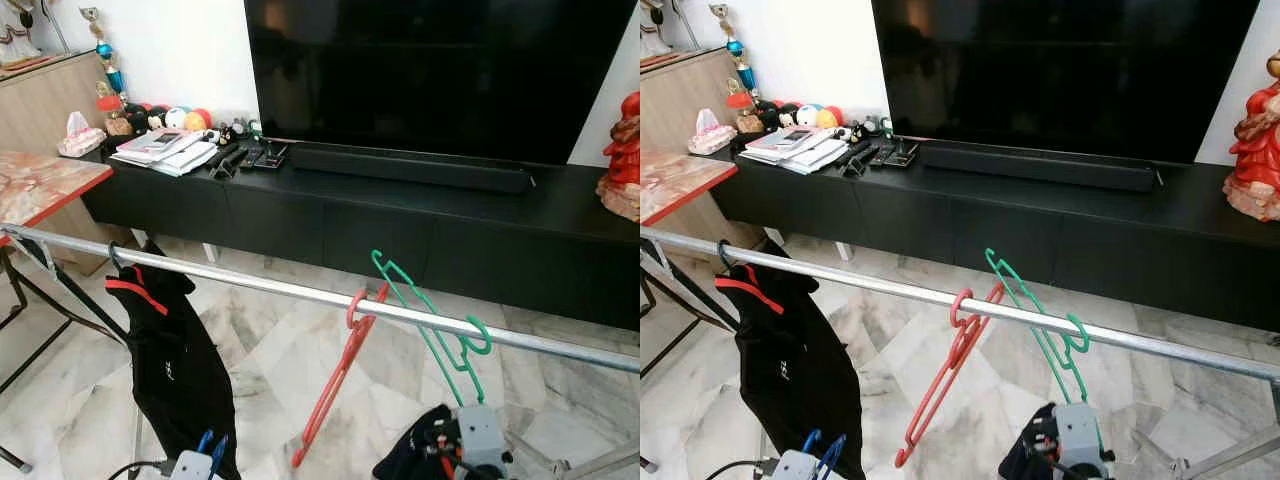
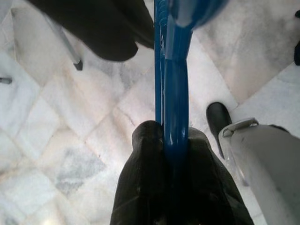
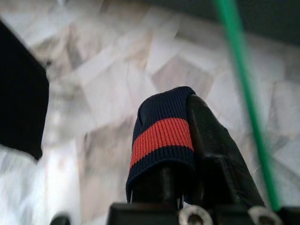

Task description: Hang hanger

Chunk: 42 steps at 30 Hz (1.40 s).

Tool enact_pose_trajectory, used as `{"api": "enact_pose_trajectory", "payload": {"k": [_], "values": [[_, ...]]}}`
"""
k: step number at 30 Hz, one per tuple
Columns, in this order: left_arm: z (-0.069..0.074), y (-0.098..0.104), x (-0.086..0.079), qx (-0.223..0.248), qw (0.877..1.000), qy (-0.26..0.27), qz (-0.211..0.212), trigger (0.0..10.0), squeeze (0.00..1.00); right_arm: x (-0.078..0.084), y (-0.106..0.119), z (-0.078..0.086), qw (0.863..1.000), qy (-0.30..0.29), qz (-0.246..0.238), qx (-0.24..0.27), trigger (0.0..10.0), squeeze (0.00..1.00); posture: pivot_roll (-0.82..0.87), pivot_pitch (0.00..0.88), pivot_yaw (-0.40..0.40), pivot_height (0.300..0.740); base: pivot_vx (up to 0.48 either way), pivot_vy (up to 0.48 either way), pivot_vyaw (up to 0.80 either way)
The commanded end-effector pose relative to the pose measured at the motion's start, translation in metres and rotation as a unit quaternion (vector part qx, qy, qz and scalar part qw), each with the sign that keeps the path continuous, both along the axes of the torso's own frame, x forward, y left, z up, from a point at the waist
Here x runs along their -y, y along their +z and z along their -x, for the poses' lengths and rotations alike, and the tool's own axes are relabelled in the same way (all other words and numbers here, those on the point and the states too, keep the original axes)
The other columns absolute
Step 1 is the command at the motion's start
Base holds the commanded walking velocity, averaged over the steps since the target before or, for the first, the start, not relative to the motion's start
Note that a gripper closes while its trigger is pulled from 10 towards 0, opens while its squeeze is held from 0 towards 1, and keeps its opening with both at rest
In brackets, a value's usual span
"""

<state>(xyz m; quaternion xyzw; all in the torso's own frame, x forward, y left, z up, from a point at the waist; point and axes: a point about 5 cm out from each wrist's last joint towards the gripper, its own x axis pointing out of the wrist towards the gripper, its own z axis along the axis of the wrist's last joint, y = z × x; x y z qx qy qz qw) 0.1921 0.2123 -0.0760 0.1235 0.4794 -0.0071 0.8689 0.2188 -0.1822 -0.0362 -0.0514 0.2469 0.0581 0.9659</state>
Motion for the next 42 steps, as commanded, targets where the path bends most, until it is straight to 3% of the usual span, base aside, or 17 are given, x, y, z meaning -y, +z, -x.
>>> {"api": "enact_pose_trajectory", "payload": {"k": [1,8,16,19,21,24,27,32,39,42], "values": [[0.006,-0.002,-0.005,-0.006,1.000,0.010,-0.009,10.0,0.00,-0.004,-0.005,0.004,1.000,0.012,-0.003,-0.017,10.0,0.00,-0.02,0.000,0.049,0.740,0.000,0.000,0.00],[0.015,-0.007,-0.004,-0.014,1.000,0.025,-0.006,10.0,0.00,-0.004,-0.021,0.015,0.997,0.013,0.005,-0.072,10.0,0.00,-0.02,0.000,0.043,0.740,0.000,0.000,0.00],[0.016,-0.008,-0.001,-0.014,0.999,0.032,-0.004,10.0,0.00,-0.003,-0.040,0.035,0.990,0.012,0.016,-0.142,10.0,0.00,-0.02,0.000,0.042,0.740,0.000,0.000,0.00],[0.015,-0.008,0.000,-0.012,0.999,0.035,-0.003,10.0,0.00,-0.001,-0.041,0.037,0.989,0.009,0.019,-0.144,10.0,0.00,-0.01,0.000,0.039,0.740,0.000,0.000,0.00],[0.014,-0.007,0.000,-0.010,0.999,0.036,-0.003,10.0,0.00,0.000,-0.037,0.033,0.993,-0.013,0.007,-0.119,10.0,0.00,-0.01,0.003,0.041,0.740,0.000,0.000,0.00],[0.014,-0.008,-0.001,-0.013,0.999,0.031,-0.006,10.0,0.00,0.003,-0.037,0.031,0.992,-0.013,0.025,-0.120,10.0,0.00,-0.02,0.005,0.043,0.740,0.000,0.000,0.00],[0.016,-0.008,-0.001,-0.015,0.999,0.031,-0.007,10.0,0.00,0.008,-0.032,0.028,0.995,-0.038,0.031,-0.086,10.0,0.00,-0.01,0.006,0.042,0.740,0.000,0.000,0.00],[0.019,-0.009,-0.002,-0.017,0.999,0.032,-0.008,10.0,0.00,0.037,-0.006,0.008,0.988,-0.136,0.067,0.032,10.0,0.00,-0.02,0.010,0.044,0.740,0.000,0.000,0.00],[0.023,-0.012,-0.001,-0.024,0.999,0.028,-0.008,10.0,0.00,0.037,0.016,-0.008,0.985,-0.109,0.079,0.108,10.0,0.00,-0.03,0.011,0.040,0.740,0.000,0.000,0.00],[0.024,-0.012,0.001,-0.026,0.999,0.026,-0.006,10.0,0.00,0.027,0.023,-0.012,0.984,-0.074,0.091,0.136,10.0,0.00,-0.03,0.010,0.038,0.740,0.000,0.000,0.00]]}}
